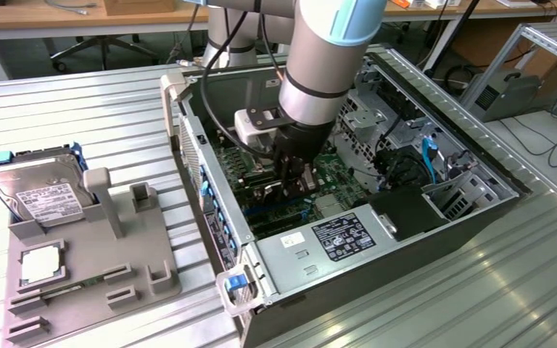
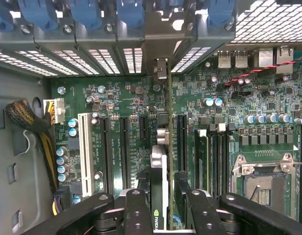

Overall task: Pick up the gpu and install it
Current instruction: 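Insert the gpu into the slot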

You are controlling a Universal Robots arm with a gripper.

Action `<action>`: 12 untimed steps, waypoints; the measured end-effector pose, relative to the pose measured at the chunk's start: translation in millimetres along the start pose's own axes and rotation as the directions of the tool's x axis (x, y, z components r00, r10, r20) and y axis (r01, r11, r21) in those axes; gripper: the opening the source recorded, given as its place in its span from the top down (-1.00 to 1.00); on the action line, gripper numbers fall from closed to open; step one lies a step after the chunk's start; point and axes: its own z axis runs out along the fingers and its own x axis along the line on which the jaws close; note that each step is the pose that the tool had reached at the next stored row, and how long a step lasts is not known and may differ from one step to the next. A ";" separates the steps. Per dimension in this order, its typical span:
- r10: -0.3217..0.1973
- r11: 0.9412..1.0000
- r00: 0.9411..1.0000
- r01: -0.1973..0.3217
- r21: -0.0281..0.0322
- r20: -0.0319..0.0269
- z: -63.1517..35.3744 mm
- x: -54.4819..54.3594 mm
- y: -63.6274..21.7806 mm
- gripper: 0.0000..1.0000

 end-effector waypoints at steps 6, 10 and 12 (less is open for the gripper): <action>0.000 1.000 1.000 0.000 0.000 -0.013 -5.5 -5.2 0.1 0.30; 0.000 1.000 1.000 0.000 0.000 -0.013 -5.6 -5.3 0.2 0.30; 0.000 1.000 1.000 0.000 0.000 -0.013 -5.9 -5.4 0.2 0.30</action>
